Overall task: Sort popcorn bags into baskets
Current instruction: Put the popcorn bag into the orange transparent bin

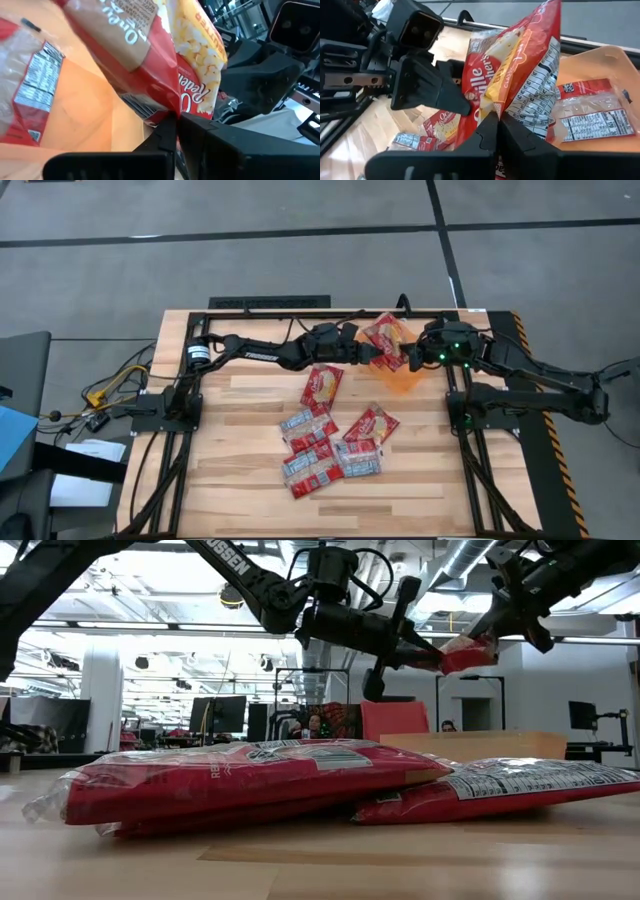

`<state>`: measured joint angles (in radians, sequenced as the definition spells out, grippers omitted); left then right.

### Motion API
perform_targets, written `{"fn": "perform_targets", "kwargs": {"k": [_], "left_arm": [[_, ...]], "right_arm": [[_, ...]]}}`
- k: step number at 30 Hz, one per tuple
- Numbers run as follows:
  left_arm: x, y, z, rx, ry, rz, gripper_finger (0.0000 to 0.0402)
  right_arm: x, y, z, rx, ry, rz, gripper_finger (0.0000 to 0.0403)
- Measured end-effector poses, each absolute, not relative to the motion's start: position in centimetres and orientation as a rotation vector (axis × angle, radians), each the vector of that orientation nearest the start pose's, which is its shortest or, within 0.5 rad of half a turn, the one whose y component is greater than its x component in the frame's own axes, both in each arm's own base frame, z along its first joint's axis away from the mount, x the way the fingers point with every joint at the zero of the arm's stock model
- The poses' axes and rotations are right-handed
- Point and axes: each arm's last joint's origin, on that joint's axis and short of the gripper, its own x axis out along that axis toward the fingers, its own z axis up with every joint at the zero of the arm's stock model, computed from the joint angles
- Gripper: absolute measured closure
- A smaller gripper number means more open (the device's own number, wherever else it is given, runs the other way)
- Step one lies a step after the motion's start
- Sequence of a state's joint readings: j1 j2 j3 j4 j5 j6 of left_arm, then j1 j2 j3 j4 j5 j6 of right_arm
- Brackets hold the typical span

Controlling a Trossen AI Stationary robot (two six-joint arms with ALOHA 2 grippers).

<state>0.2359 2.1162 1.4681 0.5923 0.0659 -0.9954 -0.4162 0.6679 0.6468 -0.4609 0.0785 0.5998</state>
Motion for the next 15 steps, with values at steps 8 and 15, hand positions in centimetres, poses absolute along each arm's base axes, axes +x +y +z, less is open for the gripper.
{"fn": "perform_targets", "kwargs": {"k": [8,15], "left_arm": [[46.8,12.4,22.0,-0.899,0.017,0.241,0.0401],[46.8,14.0,22.8,-0.784,0.065,0.299,0.0401]], "right_arm": [[11.6,-6.0,27.2,0.675,0.387,-0.676,0.0375],[11.2,-5.9,26.4,0.68,0.472,-0.723,0.0384]]}}
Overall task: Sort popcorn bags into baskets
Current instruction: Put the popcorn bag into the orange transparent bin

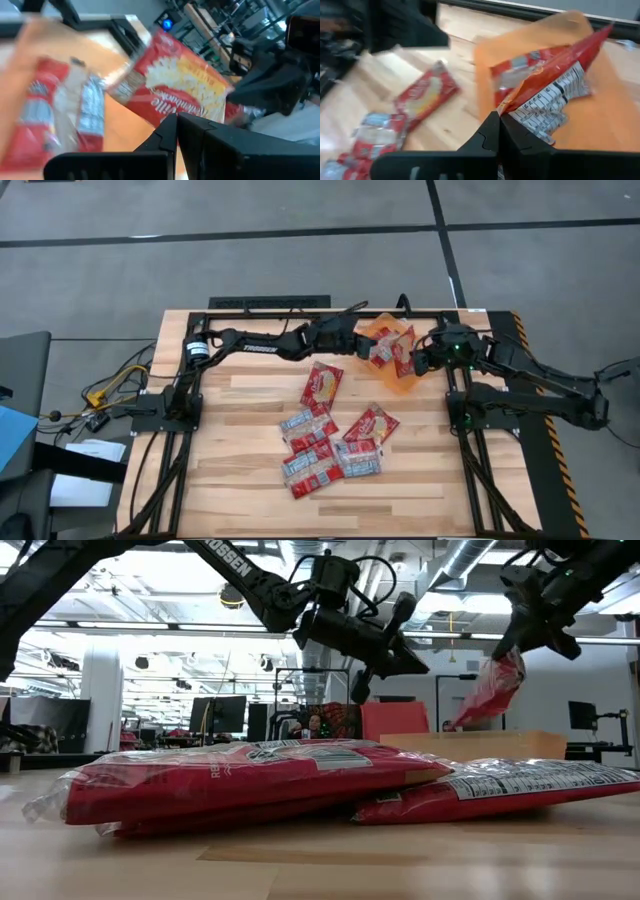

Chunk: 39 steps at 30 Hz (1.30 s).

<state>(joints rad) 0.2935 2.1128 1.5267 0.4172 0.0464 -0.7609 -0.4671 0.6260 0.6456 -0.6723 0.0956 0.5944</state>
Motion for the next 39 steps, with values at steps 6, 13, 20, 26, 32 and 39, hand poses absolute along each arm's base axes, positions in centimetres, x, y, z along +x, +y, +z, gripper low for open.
{"fn": "perform_targets", "kwargs": {"k": [6,13,20,26,32,39], "left_arm": [[46.9,15.2,24.1,-0.713,0.085,0.331,0.0401],[46.9,15.5,24.4,-0.725,0.104,0.331,0.0401],[46.9,15.4,24.1,-0.765,0.142,0.324,0.0401],[46.7,15.5,23.6,-0.836,0.153,0.329,0.0366],[46.6,16.0,23.7,-0.973,0.14,0.305,0.0255],[46.9,15.8,24.9,-1.067,0.025,0.223,0.0127]], "right_arm": [[11.4,-6.4,25.8,0.69,0.493,-0.865,0.0379],[12.3,-7.2,24.7,0.731,0.526,-1.029,0.0382],[13.6,-7.9,23.6,0.724,0.594,-1.062,0.038],[14.0,-7.7,24.7,0.723,0.468,-1.005,0.0374],[13.2,-7.3,26.5,0.721,0.3,-0.953,0.0389],[12.4,-6.9,28.0,0.722,0.159,-0.911,0.0375]]}}
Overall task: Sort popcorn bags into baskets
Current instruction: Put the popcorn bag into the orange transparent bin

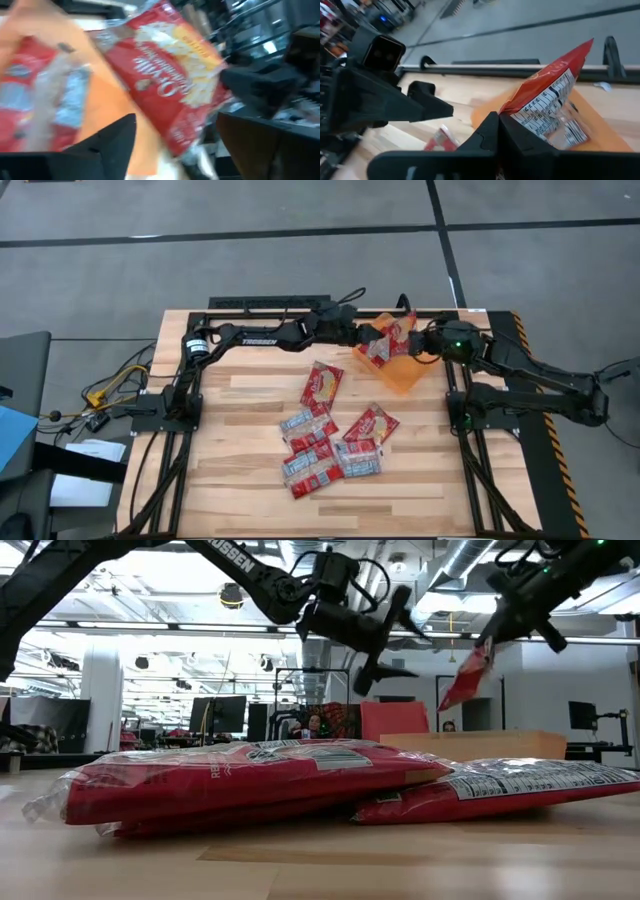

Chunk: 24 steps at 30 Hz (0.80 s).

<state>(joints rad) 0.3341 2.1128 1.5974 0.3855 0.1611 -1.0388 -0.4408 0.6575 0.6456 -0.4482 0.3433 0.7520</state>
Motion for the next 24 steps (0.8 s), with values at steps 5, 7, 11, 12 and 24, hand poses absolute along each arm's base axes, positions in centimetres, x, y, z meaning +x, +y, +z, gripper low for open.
{"fn": "perform_targets", "kwargs": {"k": [5,7,11,12,24], "left_arm": [[47.0,15.5,25.2,-1.086,-0.011,0.2,0.0113],[47.0,15.5,25.2,-1.098,-0.009,0.199,0.0112],[47.3,15.5,24.5,-1.144,-0.015,0.187,0.0112],[47.5,15.5,24.1,-1.166,-0.01,0.185,0.0112],[50.0,14.1,18.9,-1.437,-0.316,0.009,0.0113]], "right_arm": [[12.6,-7.0,28.6,0.704,0.096,-0.882,0.037],[12.7,-7.1,28.9,0.698,0.066,-0.87,0.0374],[12.9,-7.1,29.5,0.67,0.016,-0.829,0.0382],[12.9,-7.1,29.7,0.664,0.008,-0.818,0.0384],[13.0,-7.1,29.7,0.666,0.012,-0.79,0.0371]]}}
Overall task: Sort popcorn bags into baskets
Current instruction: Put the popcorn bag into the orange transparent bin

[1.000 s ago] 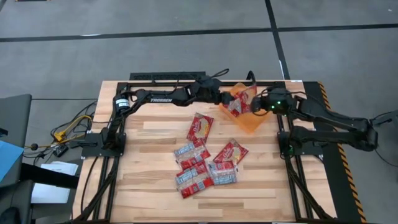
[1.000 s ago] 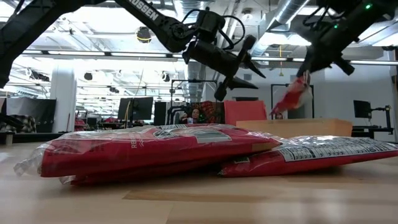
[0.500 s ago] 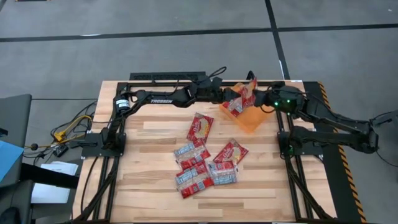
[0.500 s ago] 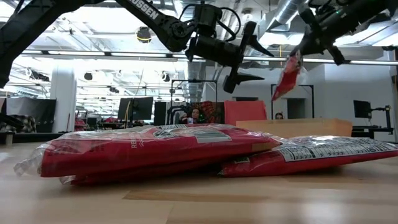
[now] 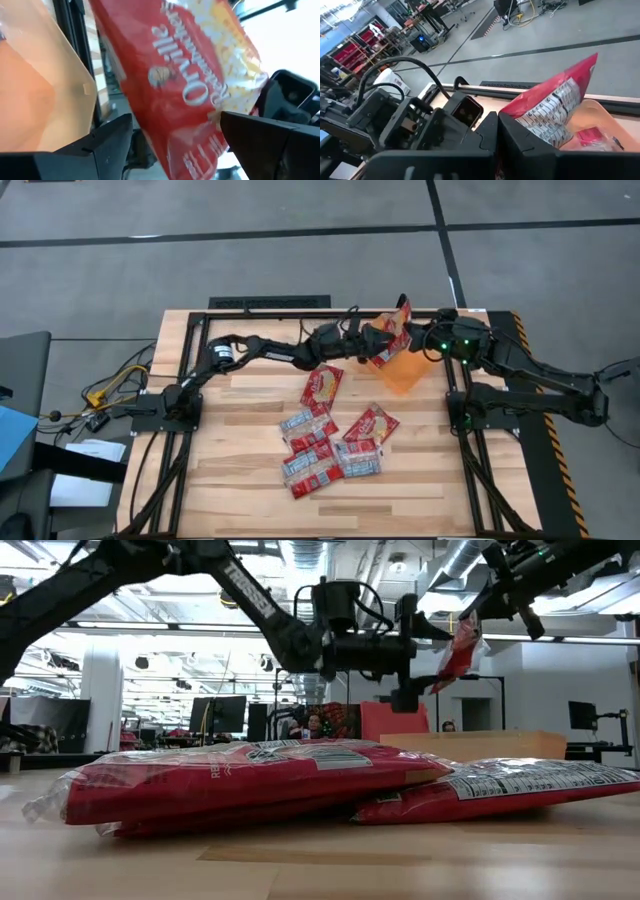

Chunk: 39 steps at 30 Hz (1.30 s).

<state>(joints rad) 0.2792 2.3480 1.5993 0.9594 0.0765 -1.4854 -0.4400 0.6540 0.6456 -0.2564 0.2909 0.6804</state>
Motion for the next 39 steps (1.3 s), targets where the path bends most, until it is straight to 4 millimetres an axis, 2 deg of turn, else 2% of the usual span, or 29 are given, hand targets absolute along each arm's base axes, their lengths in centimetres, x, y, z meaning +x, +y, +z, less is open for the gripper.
{"fn": "perform_targets", "kwargs": {"k": [5,11,17,24,32,39], "left_arm": [[50.2,13.8,18.7,-1.461,-0.39,0.022,0.0133],[50.2,13.8,18.9,-1.462,-0.407,0.013,0.0187],[50.2,13.7,18.9,-1.454,-0.377,-0.012,0.0273],[50.1,14.1,18.7,-1.394,-0.276,-0.076,0.0386],[50.2,15.8,19.3,-1.317,-0.147,-0.109,0.0395],[52.1,17.0,23.3,-1.056,0.119,-0.078,0.0399]], "right_arm": [[13.0,-7.0,29.5,0.667,0.038,-0.798,0.0382],[13.0,-7.0,29.4,0.667,0.049,-0.796,0.0381],[13.1,-6.9,28.7,0.679,0.141,-0.752,0.0361],[12.6,-6.5,27.9,0.599,0.29,-0.719,0.0347],[10.1,-5.9,27.6,0.53,0.372,-0.769,0.0312],[7.9,-5.8,28.0,0.557,0.292,-0.857,0.0273]]}}
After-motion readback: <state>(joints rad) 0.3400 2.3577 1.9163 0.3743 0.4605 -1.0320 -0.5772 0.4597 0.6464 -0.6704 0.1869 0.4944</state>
